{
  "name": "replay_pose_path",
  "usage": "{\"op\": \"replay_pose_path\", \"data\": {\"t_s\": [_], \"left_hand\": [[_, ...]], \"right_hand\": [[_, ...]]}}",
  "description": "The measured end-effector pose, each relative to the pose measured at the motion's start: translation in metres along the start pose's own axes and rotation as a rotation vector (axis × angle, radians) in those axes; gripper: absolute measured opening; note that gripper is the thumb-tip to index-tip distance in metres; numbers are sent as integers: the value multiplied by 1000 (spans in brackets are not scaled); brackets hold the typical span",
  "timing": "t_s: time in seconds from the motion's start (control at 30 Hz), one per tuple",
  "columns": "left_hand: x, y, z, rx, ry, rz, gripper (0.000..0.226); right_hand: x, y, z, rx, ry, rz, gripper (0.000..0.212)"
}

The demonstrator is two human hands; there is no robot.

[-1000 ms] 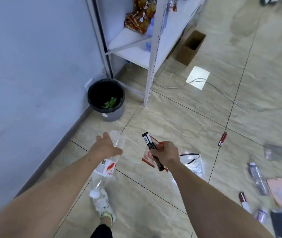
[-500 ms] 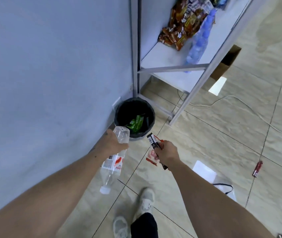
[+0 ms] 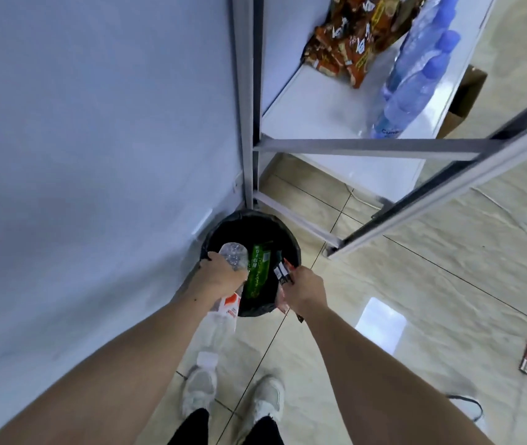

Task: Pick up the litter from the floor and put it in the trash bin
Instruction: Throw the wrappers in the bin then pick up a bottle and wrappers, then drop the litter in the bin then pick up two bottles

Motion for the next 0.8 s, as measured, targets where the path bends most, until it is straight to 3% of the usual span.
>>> {"op": "replay_pose_path", "data": {"t_s": [0.13, 0.27, 0.47, 0.8], "left_hand": [[-2, 47, -29, -48, 168, -53, 96], [0, 70, -42, -87, 175, -62, 90], [14, 49, -53, -261, 265, -80, 24], [59, -82, -93, -469, 468, -99, 35]], "right_hand": [[-20, 43, -5, -9, -7, 2, 25], [-28, 61, -11, -54, 28, -6, 32], [-11, 41, -11, -64, 65, 17, 34], [83, -69, -3, -133, 126, -42, 34]]}}
Point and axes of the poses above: each hand's wrist, its own y-axis towards the middle knuckle, its own x-axis out of the back of the hand, z = x × y, the point moved 7 cm from there along y, towards the middle knuckle, and after that the axes turned 14 degrees about x, right-handed, at the moved point
